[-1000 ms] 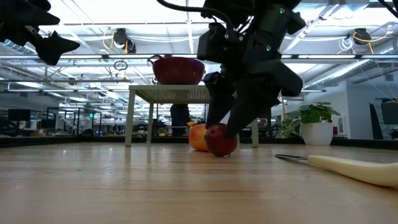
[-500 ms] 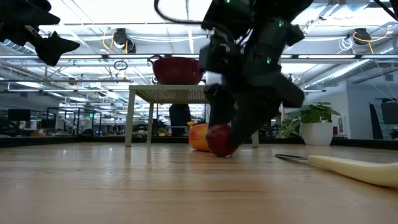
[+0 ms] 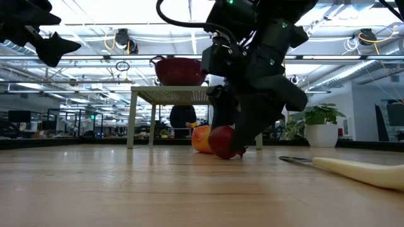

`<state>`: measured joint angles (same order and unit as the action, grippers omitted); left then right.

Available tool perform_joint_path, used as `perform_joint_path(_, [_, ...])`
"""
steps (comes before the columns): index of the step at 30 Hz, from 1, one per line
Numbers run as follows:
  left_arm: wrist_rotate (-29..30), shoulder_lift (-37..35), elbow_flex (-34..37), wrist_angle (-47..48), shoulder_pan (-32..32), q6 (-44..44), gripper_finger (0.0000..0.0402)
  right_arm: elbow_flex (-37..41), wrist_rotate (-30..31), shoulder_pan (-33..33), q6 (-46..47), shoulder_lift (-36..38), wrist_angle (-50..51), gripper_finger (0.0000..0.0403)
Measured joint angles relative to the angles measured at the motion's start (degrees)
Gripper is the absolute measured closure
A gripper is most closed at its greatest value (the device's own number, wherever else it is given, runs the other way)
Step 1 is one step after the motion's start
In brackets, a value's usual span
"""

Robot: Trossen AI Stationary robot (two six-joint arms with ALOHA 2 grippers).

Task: Pick & Place Fruit
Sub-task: Put the pomegranate into violet strainer bowl on the shelf

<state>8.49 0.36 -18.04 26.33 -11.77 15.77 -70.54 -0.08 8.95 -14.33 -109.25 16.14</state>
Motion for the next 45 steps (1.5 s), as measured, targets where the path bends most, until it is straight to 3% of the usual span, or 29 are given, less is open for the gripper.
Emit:
perform_joint_path(13, [0.0, 0.0, 0.0, 0.0, 0.0, 0.0, 0.0092, 0.0, -1.6, 0.0, 3.1, 0.0, 0.0, 0.0188])
perform_joint_path(28, [0.0, 0.0, 0.0, 0.0, 0.0, 0.0, 0.0092, -0.1, -1.2, 0.1, 3.1, 4.8, -2.9, 0.0189])
perform_joint_path(38, [0.0, 0.0, 0.0, 0.0, 0.0, -0.2, 0.0092, -0.1, 7.2, -0.8, 6.7, 11.1, -11.1, 0.0188])
perform_joint_path(45, [0.0, 0.0, 0.0, 0.0, 0.0, -0.5, 0.0092, -0.1, 12.4, -3.0, 6.7, 13.8, -25.5, 0.0188])
